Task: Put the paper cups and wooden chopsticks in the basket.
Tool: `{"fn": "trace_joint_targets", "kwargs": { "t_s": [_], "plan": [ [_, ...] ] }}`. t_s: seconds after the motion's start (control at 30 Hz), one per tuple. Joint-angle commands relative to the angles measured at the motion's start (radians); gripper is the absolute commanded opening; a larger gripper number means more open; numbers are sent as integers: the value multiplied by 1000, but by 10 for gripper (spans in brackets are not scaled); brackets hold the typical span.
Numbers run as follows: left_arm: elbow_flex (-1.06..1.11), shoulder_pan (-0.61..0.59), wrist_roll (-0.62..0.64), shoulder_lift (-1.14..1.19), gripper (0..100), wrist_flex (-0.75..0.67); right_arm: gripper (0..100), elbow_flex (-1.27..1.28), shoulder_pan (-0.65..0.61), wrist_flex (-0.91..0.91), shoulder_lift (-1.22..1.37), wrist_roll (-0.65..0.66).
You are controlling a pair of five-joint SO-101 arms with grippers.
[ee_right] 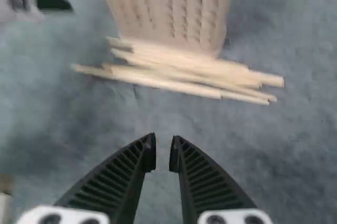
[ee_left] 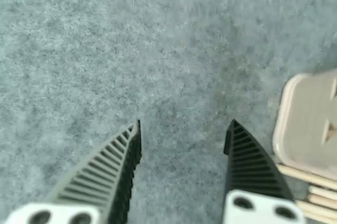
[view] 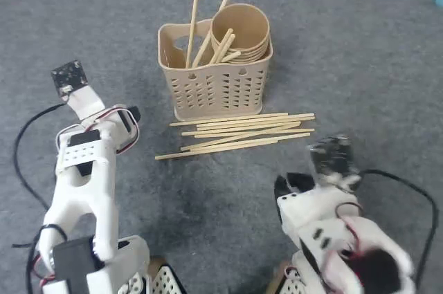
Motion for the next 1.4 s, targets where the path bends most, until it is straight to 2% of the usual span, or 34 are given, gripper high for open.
{"fn": "trace_joint_targets", "kwargs": {
  "t_s": [0.0,0.1,0.2,0.37,0.47,0.57,0.7,0.9,1.1,1.23,1.37],
  "plan": [
    [-19,3,-18,-9,239,9,55,100,193,-74,-105,226],
    [-45,18,-37,-11,239,77,55,183,360,-151,-142,379],
    [-90,69,-181,-11,239,207,55,353,446,-275,-133,361],
    [-122,178,-439,-11,239,321,58,703,407,-516,-140,32],
    [-117,253,-669,-9,239,330,58,727,371,-532,-160,20],
    [-127,331,-747,-11,239,361,57,743,337,-504,-185,81],
    [-150,457,-778,-9,239,400,57,758,334,-486,-226,101],
    [-154,629,-781,-6,239,374,57,761,334,-458,-252,129],
    [-154,686,-776,9,239,235,58,760,332,-444,-252,138],
    [-185,738,-776,103,239,215,58,760,332,-444,-252,146],
    [-317,744,-767,278,239,222,58,758,332,-444,-252,160]
  ]
}}
